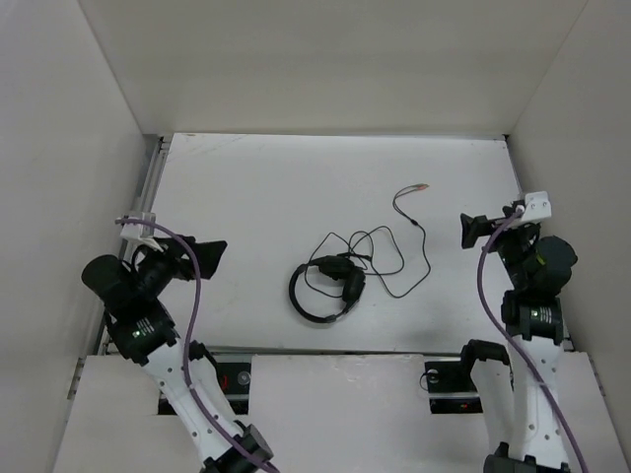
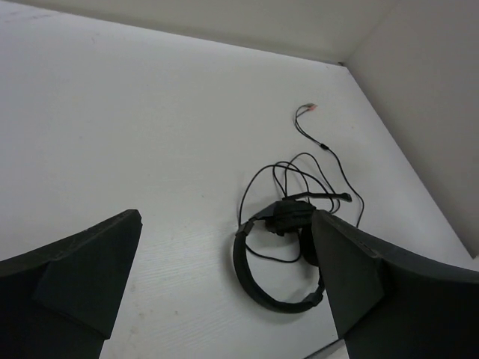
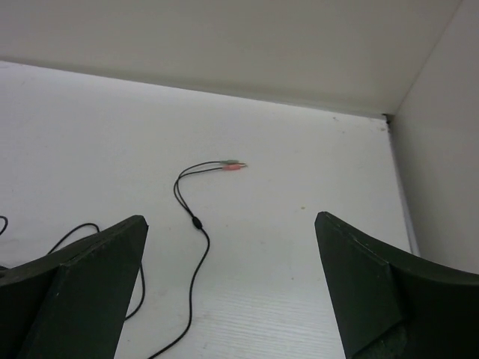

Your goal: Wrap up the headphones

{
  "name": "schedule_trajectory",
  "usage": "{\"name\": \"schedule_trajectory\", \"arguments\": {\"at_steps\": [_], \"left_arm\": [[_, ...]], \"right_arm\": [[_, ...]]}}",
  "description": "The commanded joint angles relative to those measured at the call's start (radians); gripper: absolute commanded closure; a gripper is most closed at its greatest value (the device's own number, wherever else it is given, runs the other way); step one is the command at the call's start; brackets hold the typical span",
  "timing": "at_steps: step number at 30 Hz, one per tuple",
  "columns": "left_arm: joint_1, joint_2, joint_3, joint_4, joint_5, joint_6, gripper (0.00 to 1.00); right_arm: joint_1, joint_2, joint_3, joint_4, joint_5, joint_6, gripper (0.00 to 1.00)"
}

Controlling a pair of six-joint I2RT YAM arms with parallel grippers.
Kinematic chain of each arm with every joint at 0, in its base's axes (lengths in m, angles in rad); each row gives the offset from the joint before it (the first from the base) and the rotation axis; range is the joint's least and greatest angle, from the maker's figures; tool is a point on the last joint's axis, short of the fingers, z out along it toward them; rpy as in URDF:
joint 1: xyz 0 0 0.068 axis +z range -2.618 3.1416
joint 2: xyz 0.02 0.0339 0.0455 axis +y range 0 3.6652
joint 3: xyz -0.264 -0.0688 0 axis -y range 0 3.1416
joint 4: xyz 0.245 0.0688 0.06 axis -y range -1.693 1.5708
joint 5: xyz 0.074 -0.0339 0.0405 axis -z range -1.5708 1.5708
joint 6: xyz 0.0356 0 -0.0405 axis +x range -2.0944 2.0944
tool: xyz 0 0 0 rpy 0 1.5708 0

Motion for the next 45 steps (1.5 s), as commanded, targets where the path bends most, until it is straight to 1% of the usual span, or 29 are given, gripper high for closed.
{"name": "schedule_trajectory", "arguments": {"at_steps": [1,2,3,4,6,8,10,14,15,16,19,23,25,28,37,42,45], "left_arm": [[-0.065,0.041,0.006,-0.108,-0.055,0.09,0.0],[-0.105,0.064,0.008,-0.148,-0.137,0.151,0.0],[-0.163,0.101,0.011,-0.186,-0.271,0.214,0.0],[-0.229,0.137,0.011,-0.196,-0.393,0.244,0.0],[-0.384,0.217,0.011,-0.171,-0.66,0.255,0.01],[-0.554,0.253,0.003,-0.13,-0.882,0.25,0.04],[-0.68,0.259,0.002,-0.091,-0.996,0.229,0.03],[-0.731,0.348,0.066,-0.122,-0.995,0.21,0.02],[-0.777,0.375,0.084,-0.143,-1.006,0.203,0.02],[-0.794,0.382,0.089,-0.151,-1.006,0.201,0.02],[-0.89,0.426,0.091,-0.191,-0.995,0.17,0.03],[-1.034,0.489,0.069,-0.235,-1.052,0.175,0.04],[-1.107,0.515,0.062,-0.246,-1.072,0.166,0.04],[-1.177,0.576,0.055,-0.24,-1.074,0.126,0.04],[-1.245,0.75,0.026,-0.185,-0.945,-0.08,0.06],[-1.271,0.837,0.037,-0.131,-0.934,-0.156,0.08],[-1.292,0.895,0.043,-0.096,-0.935,-0.215,0.12]], "right_arm": [[0.011,0.084,0.009,0.092,-0.023,0.029,0.0],[0.011,0.104,0.009,0.092,-0.022,0.013,0.0],[0.011,0.127,0.012,0.094,-0.015,0.001,0.0],[0.012,0.142,0.014,0.098,-0.006,-0.002,0.0],[0.016,0.17,0.014,0.114,0.0,0.002,0.0],[0.019,0.191,0.014,0.121,0.002,0.009,0.0],[0.022,0.205,0.012,0.123,0.002,0.006,0.0],[0.028,0.228,0.015,0.106,0.002,-0.008,0.0],[0.029,0.237,0.02,0.099,0.002,-0.011,0.0],[0.031,0.243,0.021,0.095,0.002,-0.011,0.0],[0.032,0.271,0.027,0.083,0.002,-0.011,0.0],[0.026,0.305,0.04,0.071,0.002,-0.014,0.0],[0.026,0.32,0.046,0.071,0.003,-0.014,0.0],[0.011,0.329,0.049,0.074,0.003,-0.016,0.0],[-0.083,0.306,0.011,0.111,-0.021,0.01,0.0],[-0.112,0.282,-0.008,0.124,-0.049,0.027,0.0],[-0.124,0.276,-0.016,0.143,-0.06,0.042,0.0]]}}
